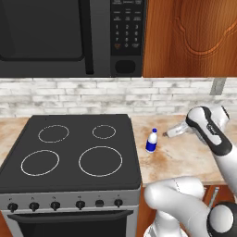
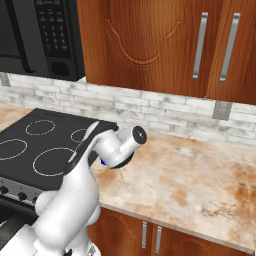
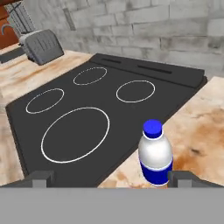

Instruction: Place the drinks on the dining counter in a tight cluster.

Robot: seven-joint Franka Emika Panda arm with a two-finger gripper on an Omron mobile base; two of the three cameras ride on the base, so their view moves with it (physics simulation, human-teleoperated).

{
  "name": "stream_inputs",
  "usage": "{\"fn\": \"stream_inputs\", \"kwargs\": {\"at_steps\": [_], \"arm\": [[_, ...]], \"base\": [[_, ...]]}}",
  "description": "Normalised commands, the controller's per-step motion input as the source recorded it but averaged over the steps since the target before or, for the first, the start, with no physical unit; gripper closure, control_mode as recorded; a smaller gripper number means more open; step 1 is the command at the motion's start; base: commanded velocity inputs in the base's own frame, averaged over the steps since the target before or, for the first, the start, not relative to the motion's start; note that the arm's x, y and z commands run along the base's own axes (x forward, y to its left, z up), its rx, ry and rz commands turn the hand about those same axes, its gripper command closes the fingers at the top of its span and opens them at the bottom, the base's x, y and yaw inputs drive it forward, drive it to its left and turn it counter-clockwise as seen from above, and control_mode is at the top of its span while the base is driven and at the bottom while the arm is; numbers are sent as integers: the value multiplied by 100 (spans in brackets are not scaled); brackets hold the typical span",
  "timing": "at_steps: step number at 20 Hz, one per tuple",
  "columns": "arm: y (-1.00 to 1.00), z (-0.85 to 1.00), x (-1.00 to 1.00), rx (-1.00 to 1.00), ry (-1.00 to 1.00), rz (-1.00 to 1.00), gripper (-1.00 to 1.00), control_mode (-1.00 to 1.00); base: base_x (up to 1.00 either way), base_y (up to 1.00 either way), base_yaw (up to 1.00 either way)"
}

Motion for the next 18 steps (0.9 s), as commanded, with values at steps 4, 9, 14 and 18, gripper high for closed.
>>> {"fn": "stream_inputs", "kwargs": {"at_steps": [4, 9, 14, 18], "arm": [[-25, -22, 65, 13, -7, 45, -100, -100], [-17, -5, 26, 0, -4, 15, -100, -100], [0, -31, 15, 8, -2, 10, -100, -100], [0, -52, 17, 6, -7, 11, -100, -100]], "base": [[0, 0, 0], [0, 0, 0], [0, 0, 0], [0, 0, 0]]}}
